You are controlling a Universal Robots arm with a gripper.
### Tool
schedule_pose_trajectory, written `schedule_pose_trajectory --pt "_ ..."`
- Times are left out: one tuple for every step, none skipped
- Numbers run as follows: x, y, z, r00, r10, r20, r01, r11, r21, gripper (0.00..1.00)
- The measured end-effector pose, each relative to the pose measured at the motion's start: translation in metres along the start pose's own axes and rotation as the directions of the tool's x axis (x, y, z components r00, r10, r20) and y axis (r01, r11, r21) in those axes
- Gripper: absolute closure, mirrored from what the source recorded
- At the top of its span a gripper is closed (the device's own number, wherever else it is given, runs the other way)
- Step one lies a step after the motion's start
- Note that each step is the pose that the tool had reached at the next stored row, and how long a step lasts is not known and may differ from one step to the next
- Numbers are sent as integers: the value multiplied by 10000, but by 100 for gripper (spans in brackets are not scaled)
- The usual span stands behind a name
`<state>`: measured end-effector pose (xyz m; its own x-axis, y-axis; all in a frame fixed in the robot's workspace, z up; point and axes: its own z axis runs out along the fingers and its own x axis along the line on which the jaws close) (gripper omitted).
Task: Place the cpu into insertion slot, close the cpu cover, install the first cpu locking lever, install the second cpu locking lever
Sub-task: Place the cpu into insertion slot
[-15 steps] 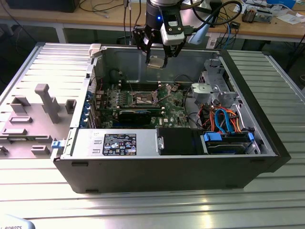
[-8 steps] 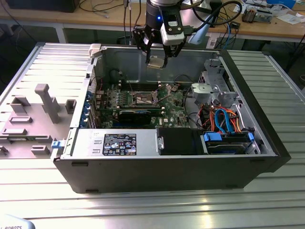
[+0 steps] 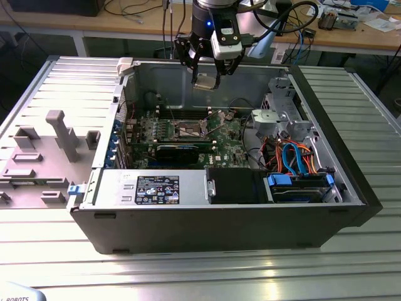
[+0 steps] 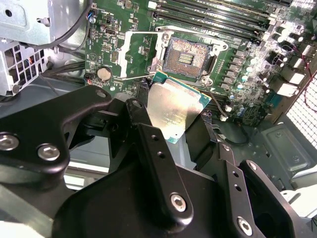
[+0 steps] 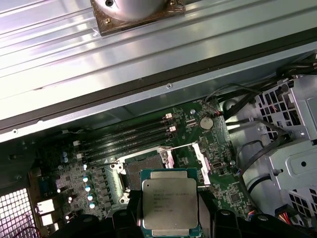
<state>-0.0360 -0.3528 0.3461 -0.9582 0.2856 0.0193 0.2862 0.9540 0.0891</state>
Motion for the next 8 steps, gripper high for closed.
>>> schedule_pose_trajectory --pt "0 0 0 10000 4 0 -4 10000 0 46" --pt "0 0 0 10000 11 0 -11 10000 0 46" --pt "0 0 0 10000 15 1 -15 10000 0 46" --pt "0 0 0 10000 20 2 -20 10000 -1 46" --pt "0 0 0 10000 24 2 -24 10000 0 46" --pt "0 0 0 10000 28 2 -28 10000 0 46" --pt "0 0 0 10000 35 3 -35 10000 0 46" --pt "0 0 0 10000 43 4 -43 10000 -1 46"
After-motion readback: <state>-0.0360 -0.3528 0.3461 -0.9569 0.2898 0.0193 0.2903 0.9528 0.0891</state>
